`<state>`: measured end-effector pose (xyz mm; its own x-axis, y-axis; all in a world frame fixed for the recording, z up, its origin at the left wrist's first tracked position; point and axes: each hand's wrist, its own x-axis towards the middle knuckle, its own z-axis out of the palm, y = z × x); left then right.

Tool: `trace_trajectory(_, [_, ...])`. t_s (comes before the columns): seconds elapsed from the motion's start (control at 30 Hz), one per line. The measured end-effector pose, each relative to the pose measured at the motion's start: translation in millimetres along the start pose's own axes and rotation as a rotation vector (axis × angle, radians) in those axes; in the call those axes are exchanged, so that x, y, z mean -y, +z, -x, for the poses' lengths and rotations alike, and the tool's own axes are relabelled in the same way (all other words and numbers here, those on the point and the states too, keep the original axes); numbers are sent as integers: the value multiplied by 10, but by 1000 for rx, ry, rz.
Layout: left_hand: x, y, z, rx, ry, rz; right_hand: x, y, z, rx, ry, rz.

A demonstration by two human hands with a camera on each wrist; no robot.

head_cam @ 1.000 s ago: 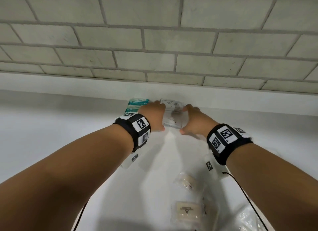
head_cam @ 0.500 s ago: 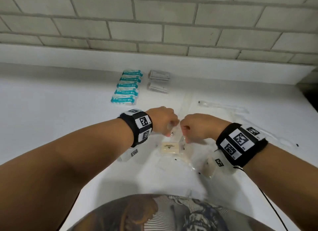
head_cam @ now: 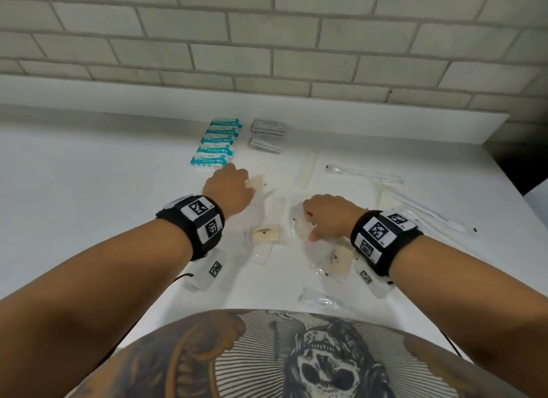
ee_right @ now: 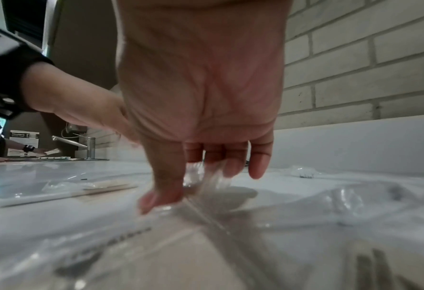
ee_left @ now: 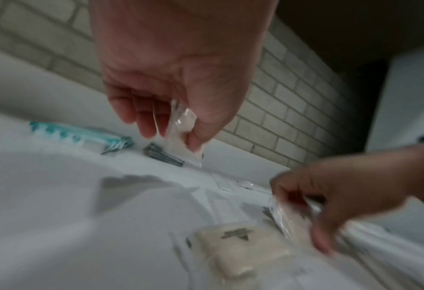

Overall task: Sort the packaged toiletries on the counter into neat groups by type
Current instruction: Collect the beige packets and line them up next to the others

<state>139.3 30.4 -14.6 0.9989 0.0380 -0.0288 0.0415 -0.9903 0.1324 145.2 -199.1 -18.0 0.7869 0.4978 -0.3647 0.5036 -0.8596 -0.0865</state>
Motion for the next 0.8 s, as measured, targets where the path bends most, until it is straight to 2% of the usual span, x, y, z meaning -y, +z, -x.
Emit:
trace_trajectory(0.07, [-68,-67,85,-134,14,28,-40,-50,27,-68,-11,-5])
trace_trajectory(0.1, [-99,-102,112,-120,41,79,-75,-90,54,-86,-8,-42])
trace_trajectory(0.13, [-126,-133,142,-29,81,137,-112,-137,99,-80,-10,-90])
trace_trajectory(0.17, [-154,-153,177,122,125,168,-139,-184,156,-38,-16,-119])
trace_trajectory(0.23, [-239,-151,282,406,197,103,-115,-252,324,126,-43,-113])
trace_trajectory(0.3, [-324,-62,401,496,232,4,-40,-185,494,257,-71,-10])
trace_trajectory(0.37, [-390,70,487,452,253,-66,-44,30,592,238,-138,145])
trace_trajectory(0.47, [-438,171,540,378,210,-53,-206,306,635,23,-186,198])
trace_trajectory(0.53, [-482,183,558,347,163,12,-312,334,681,-56,-187,216])
trace_trajectory(0.67, [-590,224,541,312,58,101,-484,419,824,-69,-170,143])
trace_trajectory(0.8, [-743,313,547,308,40,-23,-683,494,984,-79,-71,85])
